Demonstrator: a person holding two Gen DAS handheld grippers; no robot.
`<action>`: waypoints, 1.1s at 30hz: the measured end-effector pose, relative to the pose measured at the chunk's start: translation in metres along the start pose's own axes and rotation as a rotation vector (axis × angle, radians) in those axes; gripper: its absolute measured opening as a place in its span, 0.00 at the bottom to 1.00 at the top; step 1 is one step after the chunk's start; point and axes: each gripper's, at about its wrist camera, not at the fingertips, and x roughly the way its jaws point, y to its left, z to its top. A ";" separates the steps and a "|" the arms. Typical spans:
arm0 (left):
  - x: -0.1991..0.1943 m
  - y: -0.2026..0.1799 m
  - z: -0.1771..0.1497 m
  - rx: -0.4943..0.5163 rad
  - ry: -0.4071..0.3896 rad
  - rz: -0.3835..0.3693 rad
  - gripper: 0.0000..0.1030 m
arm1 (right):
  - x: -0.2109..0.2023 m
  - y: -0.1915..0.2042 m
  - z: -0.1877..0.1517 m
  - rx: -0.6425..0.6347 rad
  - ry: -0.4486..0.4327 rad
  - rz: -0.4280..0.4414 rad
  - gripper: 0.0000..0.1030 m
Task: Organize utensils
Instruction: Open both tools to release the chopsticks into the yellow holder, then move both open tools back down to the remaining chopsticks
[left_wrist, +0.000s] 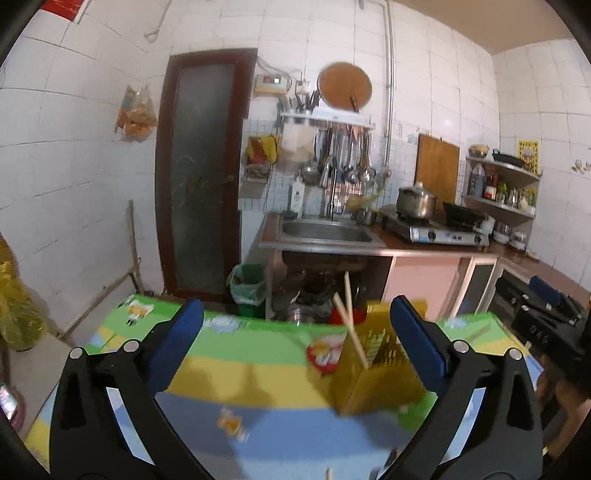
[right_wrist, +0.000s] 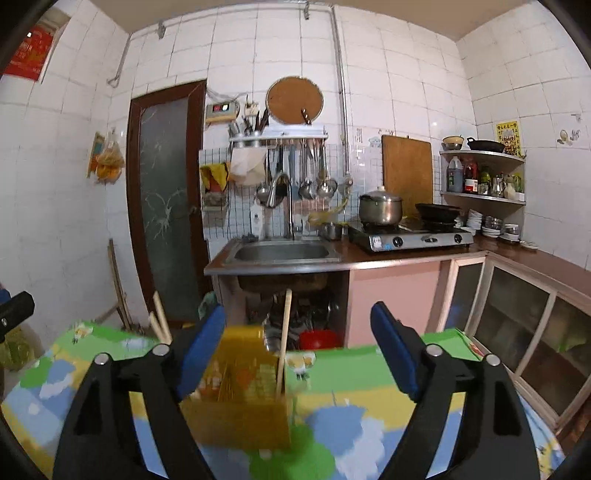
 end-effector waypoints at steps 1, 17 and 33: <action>-0.005 0.003 -0.005 0.001 0.016 0.000 0.95 | -0.007 -0.001 -0.005 -0.008 0.016 0.001 0.79; -0.007 0.026 -0.111 -0.001 0.227 0.045 0.95 | -0.042 -0.009 -0.120 0.004 0.253 -0.029 0.80; 0.037 0.032 -0.157 -0.020 0.362 0.066 0.95 | -0.014 0.004 -0.166 0.026 0.386 -0.021 0.80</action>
